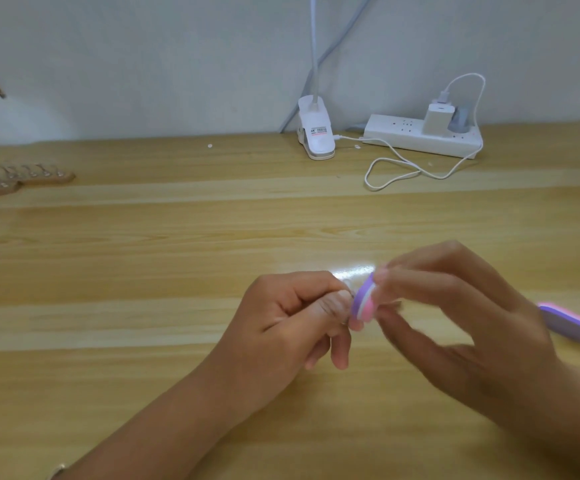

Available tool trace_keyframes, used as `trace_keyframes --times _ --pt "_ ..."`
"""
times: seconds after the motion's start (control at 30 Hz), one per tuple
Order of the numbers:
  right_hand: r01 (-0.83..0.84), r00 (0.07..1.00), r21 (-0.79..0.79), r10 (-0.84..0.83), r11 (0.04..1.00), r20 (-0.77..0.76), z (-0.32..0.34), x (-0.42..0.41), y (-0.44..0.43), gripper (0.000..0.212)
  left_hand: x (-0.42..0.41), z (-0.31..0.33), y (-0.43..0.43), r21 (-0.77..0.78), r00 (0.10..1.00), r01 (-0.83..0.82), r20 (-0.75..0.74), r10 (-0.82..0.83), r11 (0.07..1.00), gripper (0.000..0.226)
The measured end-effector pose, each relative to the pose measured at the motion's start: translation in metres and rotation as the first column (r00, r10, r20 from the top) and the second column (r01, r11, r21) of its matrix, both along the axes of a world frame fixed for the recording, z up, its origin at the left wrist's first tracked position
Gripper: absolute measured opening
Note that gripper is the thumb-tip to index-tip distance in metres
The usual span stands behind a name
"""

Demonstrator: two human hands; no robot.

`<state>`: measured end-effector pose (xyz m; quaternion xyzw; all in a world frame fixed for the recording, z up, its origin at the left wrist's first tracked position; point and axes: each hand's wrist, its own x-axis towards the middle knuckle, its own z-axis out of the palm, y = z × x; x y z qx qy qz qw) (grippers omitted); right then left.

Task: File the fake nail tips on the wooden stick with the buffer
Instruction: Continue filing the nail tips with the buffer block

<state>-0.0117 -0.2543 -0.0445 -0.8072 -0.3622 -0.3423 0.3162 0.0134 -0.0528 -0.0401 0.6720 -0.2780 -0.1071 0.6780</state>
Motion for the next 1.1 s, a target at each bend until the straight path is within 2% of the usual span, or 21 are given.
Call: trace_keyframes --times 0.1,0.17,0.3,0.4,0.5,0.67,0.83,1.1 --pt "-0.006 0.999 -0.035 0.007 0.999 0.036 -0.004 -0.003 0.004 0.022 0.000 0.000 0.000 0.018 1.000 0.006 0.012 -0.006 1.000 0.027" --pt "0.055 0.998 -0.045 -0.054 0.998 0.013 -0.004 0.005 -0.004 0.019 0.000 0.001 0.000 0.010 1.000 0.003 -0.014 -0.003 1.000 0.027" --pt "0.168 0.985 0.052 -0.165 0.985 -0.049 0.001 0.016 -0.012 0.023 0.000 0.004 0.001 -0.004 0.996 0.055 -0.066 -0.055 0.998 0.030" --pt "0.089 0.995 0.077 -0.086 0.993 -0.039 0.002 0.008 -0.006 0.029 0.000 0.004 -0.001 -0.004 0.990 0.080 -0.113 -0.080 0.997 0.032" --pt "-0.012 1.000 0.022 0.012 1.000 -0.001 -0.002 0.000 -0.001 0.025 0.001 0.003 -0.002 0.004 0.985 0.101 -0.142 -0.099 0.995 0.032" --pt "0.009 1.000 -0.007 -0.009 1.000 -0.006 0.000 0.004 -0.004 0.029 0.004 0.002 0.002 -0.020 0.964 0.155 -0.216 -0.155 0.988 0.032" --pt "-0.008 1.000 -0.040 0.008 0.999 0.007 -0.003 0.000 -0.002 0.023 0.006 0.000 0.003 -0.014 0.936 0.234 -0.268 -0.230 0.972 0.032" --pt "-0.040 0.999 -0.058 0.040 0.997 -0.002 -0.004 -0.001 0.001 0.025 0.007 0.000 0.004 -0.023 0.923 0.242 -0.303 -0.237 0.970 0.032"
